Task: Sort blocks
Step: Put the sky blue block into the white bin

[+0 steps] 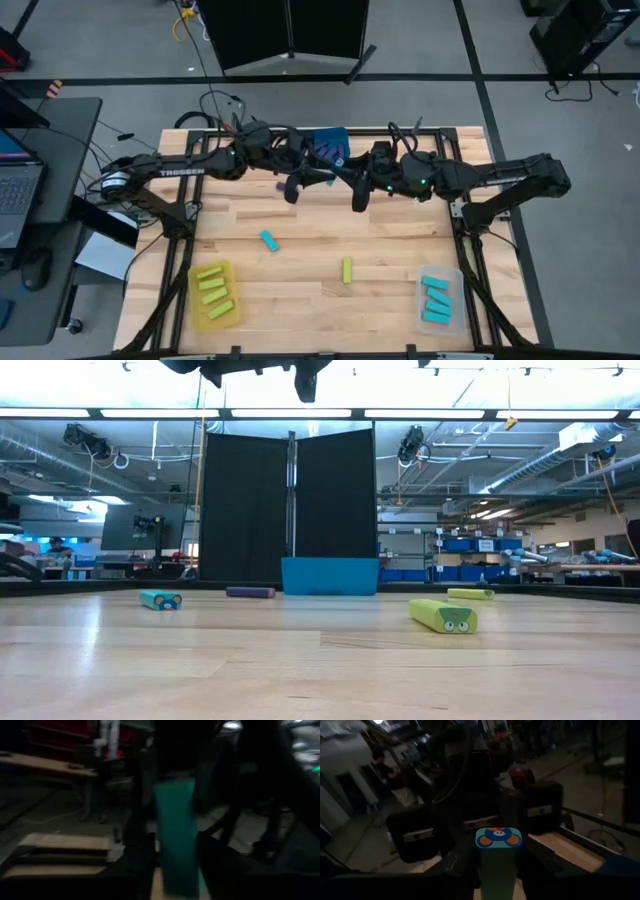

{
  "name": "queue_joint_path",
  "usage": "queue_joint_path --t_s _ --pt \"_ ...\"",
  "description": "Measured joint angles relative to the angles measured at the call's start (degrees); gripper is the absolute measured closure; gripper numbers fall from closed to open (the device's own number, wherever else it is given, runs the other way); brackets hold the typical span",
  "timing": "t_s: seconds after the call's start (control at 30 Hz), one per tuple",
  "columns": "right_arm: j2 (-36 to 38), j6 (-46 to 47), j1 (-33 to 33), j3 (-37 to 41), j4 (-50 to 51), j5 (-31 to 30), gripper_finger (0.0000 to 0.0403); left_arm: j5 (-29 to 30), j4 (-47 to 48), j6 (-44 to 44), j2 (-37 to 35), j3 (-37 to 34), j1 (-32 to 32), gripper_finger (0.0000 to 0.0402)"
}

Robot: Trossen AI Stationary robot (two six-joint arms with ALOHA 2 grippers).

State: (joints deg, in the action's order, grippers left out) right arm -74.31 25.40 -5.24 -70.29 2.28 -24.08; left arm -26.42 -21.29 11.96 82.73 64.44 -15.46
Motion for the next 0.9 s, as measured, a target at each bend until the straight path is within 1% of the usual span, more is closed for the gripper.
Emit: queue_joint_path --t_s 0.07,0.13,0.23,0.33,0.43,0.53,0.63,0.77,0.83,0.9 --pt "0.3 0.4 -0.4 -2.7 5.2 -0.9 0.0283 2.8 1.5 -2.1 -0.1 0.0 0.0 0.022" --pt "0.4 1.6 -1.0 -5.4 10.9 -1.3 0.0283 5.2 3.2 -4.1 -0.1 0.0 0.0 0.0197" --pt "0.6 4.6 -2.9 -9.4 17.8 0.9 0.0283 10.2 7.1 -6.1 0.3 -0.3 -0.6 0.0186" --pt "0.7 5.5 -5.0 -12.6 24.1 1.1 0.0283 14.8 11.1 -8.5 0.2 -0.3 -1.1 0.0194" --pt "0.6 8.3 -7.0 -14.3 30.0 0.5 0.0283 15.2 15.1 -9.2 0.1 -0.3 -2.2 0.0218" --pt "0.6 11.7 -9.3 -15.2 35.4 0.6 0.0283 15.9 16.8 -11.3 0.2 -0.3 -3.3 0.0255" --pt "0.5 14.9 -11.0 -15.2 39.5 0.4 0.0283 15.6 18.3 -11.8 0.1 -0.3 -3.8 0.0303" --pt "0.5 20.4 -14.4 -15.2 46.5 1.0 0.0283 15.4 20.7 -14.0 0.1 -0.3 -4.3 0.0378" --pt "0.5 23.3 -16.4 -15.2 50.6 2.0 0.0283 15.5 22.3 -14.8 0.1 -0.3 -4.5 0.0393" --pt "0.4 26.4 -18.4 -15.2 55.3 3.1 0.0283 15.5 24.2 -16.0 0.1 -0.3 -4.5 0.0392"
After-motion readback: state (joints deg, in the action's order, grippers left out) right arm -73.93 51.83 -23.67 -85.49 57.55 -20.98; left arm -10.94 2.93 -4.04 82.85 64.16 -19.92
